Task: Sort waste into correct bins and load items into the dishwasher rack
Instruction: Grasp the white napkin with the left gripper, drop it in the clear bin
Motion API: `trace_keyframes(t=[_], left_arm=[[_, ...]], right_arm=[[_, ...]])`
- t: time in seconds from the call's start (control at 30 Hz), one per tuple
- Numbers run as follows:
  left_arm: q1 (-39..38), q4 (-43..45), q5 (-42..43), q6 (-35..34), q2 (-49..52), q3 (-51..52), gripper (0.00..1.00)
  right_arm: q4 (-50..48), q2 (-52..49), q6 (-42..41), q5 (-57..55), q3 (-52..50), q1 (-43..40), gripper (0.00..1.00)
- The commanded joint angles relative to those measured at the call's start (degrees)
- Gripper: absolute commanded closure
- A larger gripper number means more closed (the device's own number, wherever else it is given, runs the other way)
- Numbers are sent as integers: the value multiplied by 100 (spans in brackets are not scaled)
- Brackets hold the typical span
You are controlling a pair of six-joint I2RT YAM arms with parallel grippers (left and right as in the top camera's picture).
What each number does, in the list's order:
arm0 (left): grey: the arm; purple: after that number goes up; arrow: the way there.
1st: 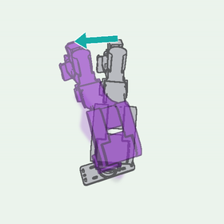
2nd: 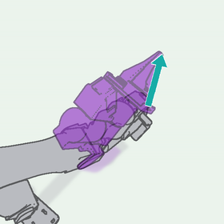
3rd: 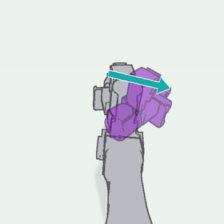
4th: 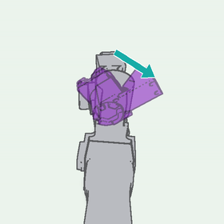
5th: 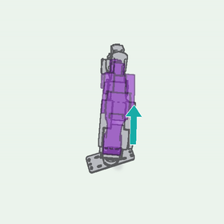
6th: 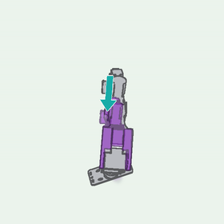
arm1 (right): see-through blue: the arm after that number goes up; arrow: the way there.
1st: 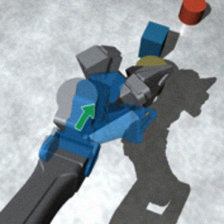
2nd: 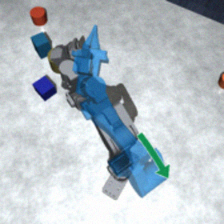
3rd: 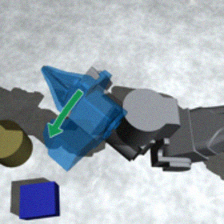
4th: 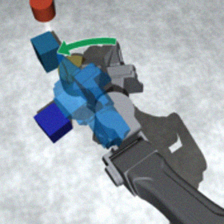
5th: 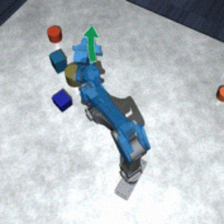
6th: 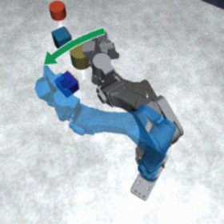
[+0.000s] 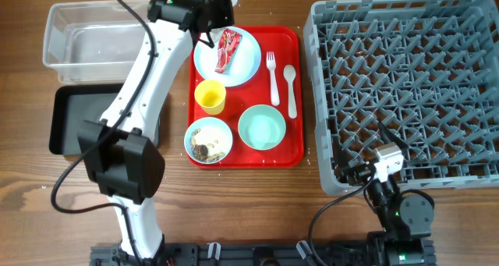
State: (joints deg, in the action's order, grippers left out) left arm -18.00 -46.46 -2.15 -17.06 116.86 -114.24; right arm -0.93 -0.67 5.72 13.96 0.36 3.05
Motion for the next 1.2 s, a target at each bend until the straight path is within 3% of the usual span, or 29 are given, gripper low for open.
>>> trace_keyframes(t=[0.0, 0.47, 0.6, 0.97, 1.0, 1.1, 1.17], left_arm=[[151, -157, -247, 26, -17, -50, 96], [1930, -136, -245, -208, 168, -11, 96], [2120, -74, -247, -205, 404, -11, 95], [2144, 273, -247, -205, 1003, -11, 77], [2144, 326, -245, -205, 1034, -11, 73], [2144, 422, -245, -205, 1069, -11, 40], [2144, 444, -245, -201, 1069, -11, 23]], right_arm=[[-31, 24, 31, 79, -7, -28, 0], [-31, 24, 28, 79, -7, -28, 0], [-31, 24, 28, 76, -7, -28, 0], [-31, 24, 28, 76, -7, -28, 0], [-31, 24, 31, 79, -7, -28, 0], [-31, 24, 31, 79, -7, -28, 0], [-31, 24, 28, 79, -7, -28, 0]])
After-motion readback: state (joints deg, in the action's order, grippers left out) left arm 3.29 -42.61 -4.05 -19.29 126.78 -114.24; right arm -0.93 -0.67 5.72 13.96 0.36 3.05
